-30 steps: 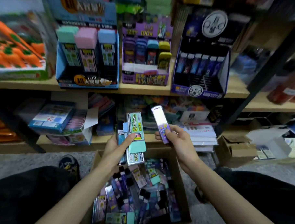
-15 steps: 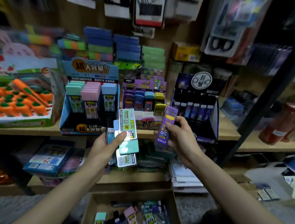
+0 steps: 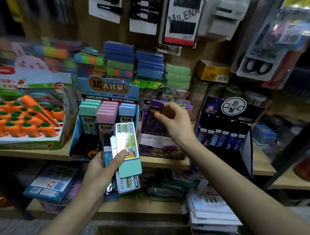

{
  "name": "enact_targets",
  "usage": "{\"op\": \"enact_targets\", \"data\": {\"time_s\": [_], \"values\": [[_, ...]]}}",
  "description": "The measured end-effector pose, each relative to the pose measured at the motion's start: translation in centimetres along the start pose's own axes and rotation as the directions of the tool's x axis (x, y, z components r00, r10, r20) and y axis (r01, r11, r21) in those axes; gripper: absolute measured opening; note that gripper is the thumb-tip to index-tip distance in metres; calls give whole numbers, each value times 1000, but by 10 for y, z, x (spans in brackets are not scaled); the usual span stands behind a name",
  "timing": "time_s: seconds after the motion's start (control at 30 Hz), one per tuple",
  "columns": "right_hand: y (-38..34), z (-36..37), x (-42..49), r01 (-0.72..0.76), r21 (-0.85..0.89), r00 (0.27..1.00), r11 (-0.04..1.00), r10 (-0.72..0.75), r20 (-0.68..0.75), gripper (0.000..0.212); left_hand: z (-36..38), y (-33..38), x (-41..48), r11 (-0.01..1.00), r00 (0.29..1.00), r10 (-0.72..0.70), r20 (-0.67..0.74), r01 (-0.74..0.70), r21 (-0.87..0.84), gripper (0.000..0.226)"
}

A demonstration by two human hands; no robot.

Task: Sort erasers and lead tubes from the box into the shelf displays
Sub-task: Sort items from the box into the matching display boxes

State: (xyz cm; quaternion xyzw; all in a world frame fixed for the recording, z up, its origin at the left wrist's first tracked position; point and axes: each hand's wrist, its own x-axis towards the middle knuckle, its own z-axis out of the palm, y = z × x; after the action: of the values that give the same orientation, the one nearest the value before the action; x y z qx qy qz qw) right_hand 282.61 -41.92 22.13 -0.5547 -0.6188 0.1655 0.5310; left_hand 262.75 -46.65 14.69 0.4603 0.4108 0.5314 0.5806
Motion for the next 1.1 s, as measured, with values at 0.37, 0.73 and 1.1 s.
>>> {"op": "enact_targets", "data": {"time_s": [0.37,0.73,1.1], "values": [[14,13,10,347,-477,937,807,-313,153,38,-20,10,-5,1000,999,6,-38,-7,-30,43],[13,16,18,137,-375,989,917,-108,96,28,-19,14,-8,999,1000,8,-25,-9,-45,42],[-5,16,-9,360,-578,932,732,-305,195,20,-14,14,-9,999,1000,10,8,-9,-32,50]]}}
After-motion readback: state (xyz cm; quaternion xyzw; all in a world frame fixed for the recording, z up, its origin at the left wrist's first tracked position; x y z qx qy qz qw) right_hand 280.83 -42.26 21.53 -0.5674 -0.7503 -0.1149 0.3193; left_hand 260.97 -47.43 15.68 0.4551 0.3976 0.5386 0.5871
